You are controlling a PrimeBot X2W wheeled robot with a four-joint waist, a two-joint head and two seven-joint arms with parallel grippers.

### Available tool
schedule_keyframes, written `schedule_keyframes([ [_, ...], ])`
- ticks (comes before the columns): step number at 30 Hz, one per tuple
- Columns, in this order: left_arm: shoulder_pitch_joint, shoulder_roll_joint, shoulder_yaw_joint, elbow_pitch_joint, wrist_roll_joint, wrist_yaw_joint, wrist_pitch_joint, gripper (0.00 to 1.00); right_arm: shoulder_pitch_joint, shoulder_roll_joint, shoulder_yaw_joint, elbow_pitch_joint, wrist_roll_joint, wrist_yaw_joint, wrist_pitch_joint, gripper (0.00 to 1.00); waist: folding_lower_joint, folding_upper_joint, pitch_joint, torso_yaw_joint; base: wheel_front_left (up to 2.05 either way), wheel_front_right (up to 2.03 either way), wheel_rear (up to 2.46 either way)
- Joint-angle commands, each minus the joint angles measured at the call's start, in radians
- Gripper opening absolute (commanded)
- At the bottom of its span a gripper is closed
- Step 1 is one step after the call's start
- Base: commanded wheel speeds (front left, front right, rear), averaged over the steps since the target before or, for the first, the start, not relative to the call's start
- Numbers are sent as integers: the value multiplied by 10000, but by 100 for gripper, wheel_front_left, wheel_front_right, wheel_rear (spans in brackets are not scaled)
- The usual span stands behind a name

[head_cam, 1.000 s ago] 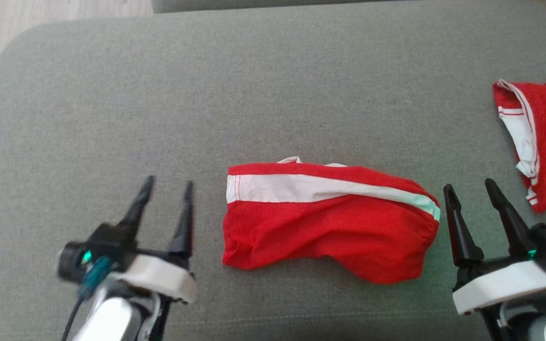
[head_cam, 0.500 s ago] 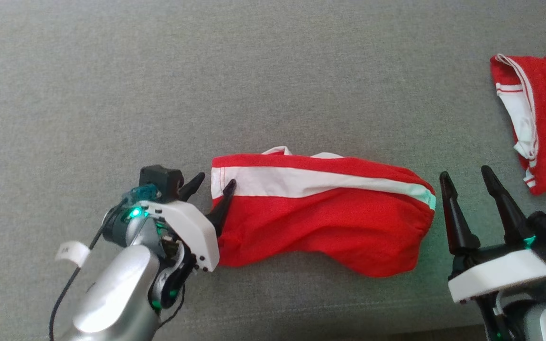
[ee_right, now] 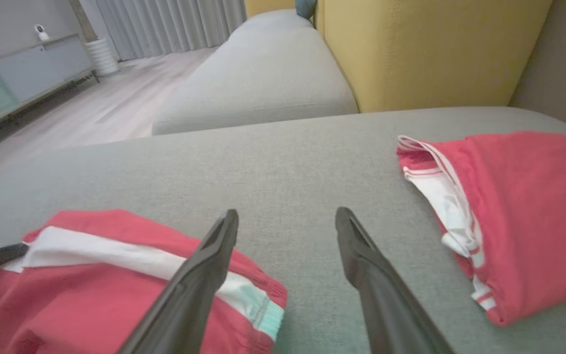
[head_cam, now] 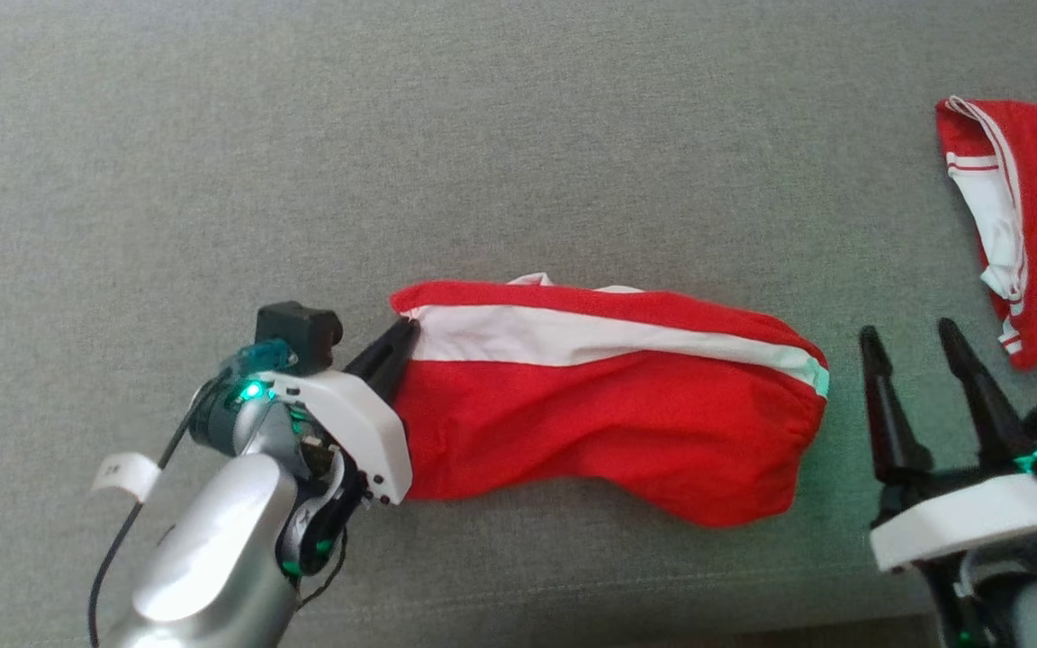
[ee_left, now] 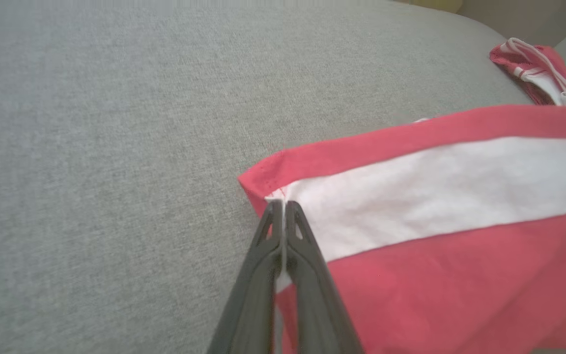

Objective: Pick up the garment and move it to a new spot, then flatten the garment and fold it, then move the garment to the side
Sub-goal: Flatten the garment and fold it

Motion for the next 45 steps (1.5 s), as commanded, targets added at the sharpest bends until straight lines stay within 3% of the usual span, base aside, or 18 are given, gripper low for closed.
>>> schedule_keyframes([
  [1, -455, 296, 342, -465, 112, 78, -158, 0, -65, -175, -103, -246, 91, 39, 292, 100, 0, 0, -18, 25, 0, 0, 0],
  [10, -287, 439, 331, -784, 135, 219, -218, 0, 431, -595, 350, -7, 698, 39, 1385, 100, 0, 0, -28, 73, 0, 0, 0],
  [25, -363, 442, 190, -1116, 188, 331, -351, 0, -958, -1080, 1163, 1486, 1099, 39, 1509, 100, 0, 0, 267, 338, 0, 0, 0],
  [27, -370, 447, 189, -1158, 200, 350, -410, 0, -1054, -1196, 1299, 1629, 1210, 39, 1666, 25, 0, 0, 297, 370, 0, 0, 0],
  [28, -373, 448, 188, -1175, 197, 349, -438, 0, -1085, -1242, 1348, 1674, 1281, 39, 1723, 0, 0, 0, 307, 385, 0, 0, 0],
  [37, -478, 582, 221, -1646, 532, 473, -1184, 0, -1246, -1485, 1221, 1106, 1333, 39, 1047, 0, 0, 0, 242, 401, 0, 0, 0],
  [45, -948, 1173, 627, -3391, 1237, 835, -2035, 0, -2033, -2070, 745, -435, 785, 39, 865, 0, 0, 0, -380, 394, 0, 0, 0],
])
